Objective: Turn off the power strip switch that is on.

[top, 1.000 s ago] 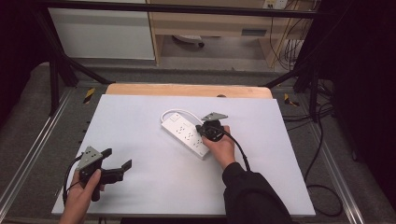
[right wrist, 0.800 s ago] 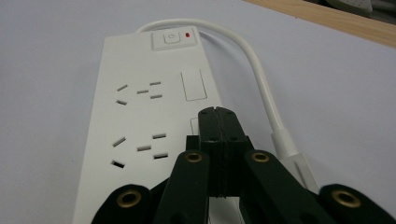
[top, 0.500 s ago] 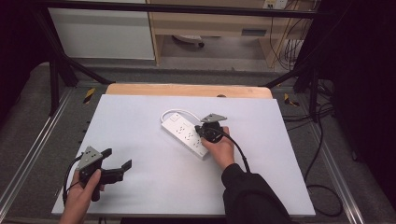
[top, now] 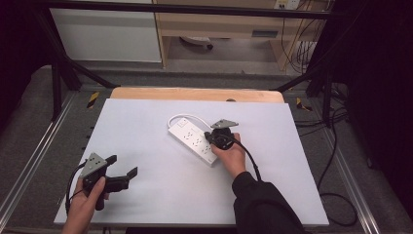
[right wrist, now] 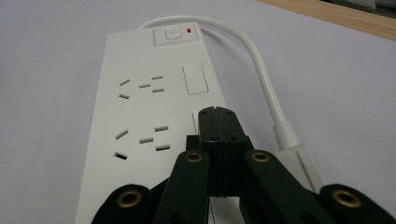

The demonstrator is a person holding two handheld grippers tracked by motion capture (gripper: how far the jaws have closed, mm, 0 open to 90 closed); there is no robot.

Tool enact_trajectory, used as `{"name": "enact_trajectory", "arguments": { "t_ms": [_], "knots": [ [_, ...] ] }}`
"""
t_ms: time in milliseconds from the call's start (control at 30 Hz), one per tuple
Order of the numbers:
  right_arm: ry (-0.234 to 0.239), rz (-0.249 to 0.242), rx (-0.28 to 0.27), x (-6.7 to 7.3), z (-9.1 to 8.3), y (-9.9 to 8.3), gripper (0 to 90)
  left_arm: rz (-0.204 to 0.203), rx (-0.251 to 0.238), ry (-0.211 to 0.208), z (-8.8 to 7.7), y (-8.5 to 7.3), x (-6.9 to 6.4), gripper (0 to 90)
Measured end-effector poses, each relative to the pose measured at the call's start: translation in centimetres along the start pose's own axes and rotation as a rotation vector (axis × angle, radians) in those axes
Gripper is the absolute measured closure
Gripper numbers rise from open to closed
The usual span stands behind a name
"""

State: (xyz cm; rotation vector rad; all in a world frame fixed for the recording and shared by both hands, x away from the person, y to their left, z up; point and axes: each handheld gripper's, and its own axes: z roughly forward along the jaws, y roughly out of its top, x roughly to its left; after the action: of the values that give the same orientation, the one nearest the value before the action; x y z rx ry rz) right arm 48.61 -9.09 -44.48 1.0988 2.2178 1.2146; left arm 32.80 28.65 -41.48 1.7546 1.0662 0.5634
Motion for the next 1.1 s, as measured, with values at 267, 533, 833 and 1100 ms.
{"name": "enact_trajectory", "arguments": {
  "t_ms": [267, 533, 833, 1100],
  "knots": [
    [-0.012, 0.01, -0.039, 0.0, -0.3, -0.3, 90.0, 0.001, 0.004, -0.002, 0.0, 0.0, 0.0, 7.1],
    [0.001, 0.015, -0.082, -0.1, -1.5, 0.1, 90.0, 0.001, 0.004, -0.001, 0.1, 0.0, 0.0, 6.9],
    [0.009, 0.043, -0.094, 0.0, -2.7, 0.6, 80.3, 0.0, 0.005, 0.001, 0.1, 0.0, 0.0, 6.8],
    [-0.007, 0.076, -0.089, -0.6, -3.7, 0.7, 58.1, 0.001, 0.005, 0.001, 0.1, 0.0, 0.0, 6.7]
  ]
}}
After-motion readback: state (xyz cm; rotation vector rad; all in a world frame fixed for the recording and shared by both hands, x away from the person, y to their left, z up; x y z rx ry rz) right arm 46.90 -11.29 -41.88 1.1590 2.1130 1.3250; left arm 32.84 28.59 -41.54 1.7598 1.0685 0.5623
